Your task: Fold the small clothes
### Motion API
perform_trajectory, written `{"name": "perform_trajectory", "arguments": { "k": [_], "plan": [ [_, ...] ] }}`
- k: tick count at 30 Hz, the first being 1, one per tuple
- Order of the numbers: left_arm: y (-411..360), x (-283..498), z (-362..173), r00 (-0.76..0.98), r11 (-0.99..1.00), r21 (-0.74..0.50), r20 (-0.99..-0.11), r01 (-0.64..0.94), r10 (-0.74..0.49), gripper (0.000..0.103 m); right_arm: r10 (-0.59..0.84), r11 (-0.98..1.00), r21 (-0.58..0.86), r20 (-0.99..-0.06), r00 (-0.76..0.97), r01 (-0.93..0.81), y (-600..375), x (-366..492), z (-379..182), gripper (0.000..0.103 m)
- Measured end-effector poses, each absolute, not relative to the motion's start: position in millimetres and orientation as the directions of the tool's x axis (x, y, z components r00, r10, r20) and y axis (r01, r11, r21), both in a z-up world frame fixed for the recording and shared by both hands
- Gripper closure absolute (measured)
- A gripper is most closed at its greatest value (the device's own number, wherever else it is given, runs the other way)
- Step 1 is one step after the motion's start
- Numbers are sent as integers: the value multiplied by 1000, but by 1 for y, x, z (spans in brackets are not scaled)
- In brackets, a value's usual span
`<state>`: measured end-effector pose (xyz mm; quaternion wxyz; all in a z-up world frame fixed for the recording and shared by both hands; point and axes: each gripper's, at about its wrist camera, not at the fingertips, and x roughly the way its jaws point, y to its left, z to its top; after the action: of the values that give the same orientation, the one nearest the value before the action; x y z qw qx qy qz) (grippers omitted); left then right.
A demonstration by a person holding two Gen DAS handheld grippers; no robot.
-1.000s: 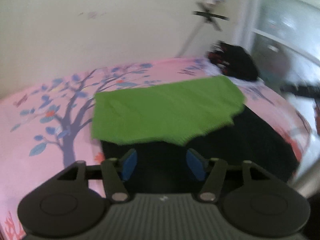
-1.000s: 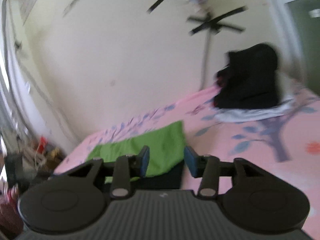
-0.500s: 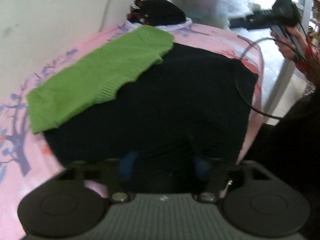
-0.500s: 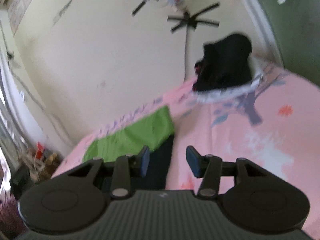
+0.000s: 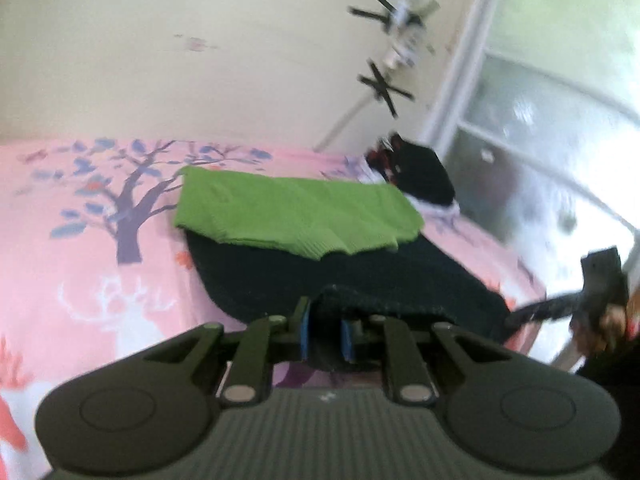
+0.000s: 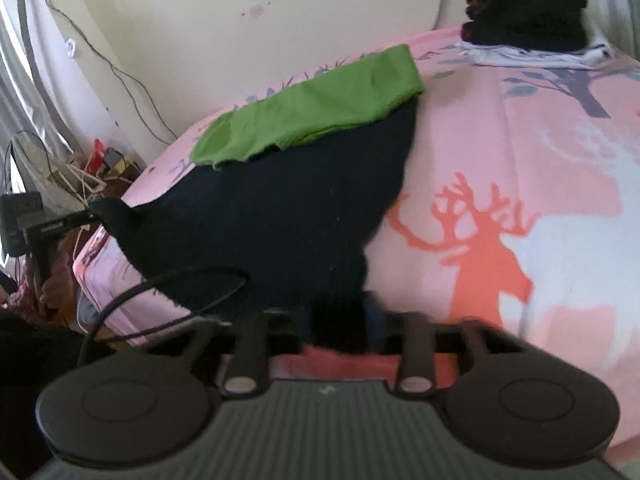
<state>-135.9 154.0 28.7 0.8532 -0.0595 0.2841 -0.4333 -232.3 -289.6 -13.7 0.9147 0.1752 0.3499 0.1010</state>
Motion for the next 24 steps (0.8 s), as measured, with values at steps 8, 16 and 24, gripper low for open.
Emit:
{"name": "perform_trajectory", "arguments": {
  "k": [8, 16, 24],
  "plan": [
    [157, -96, 40, 516, 621, -484, -347, 617, -783, 90, 321, 887, 452, -457, 830, -94, -318, -190, 25, 97],
    [109, 24, 44, 645, 778, -578, -502, 245, -576, 68, 8, 880, 441, -384, 923, 176, -361, -72, 43, 50],
    [103, -4, 31, 657, 863, -395, -565, 317, -500, 30, 112, 907, 416, -394, 912, 68, -350, -111, 10, 47]
  ]
}}
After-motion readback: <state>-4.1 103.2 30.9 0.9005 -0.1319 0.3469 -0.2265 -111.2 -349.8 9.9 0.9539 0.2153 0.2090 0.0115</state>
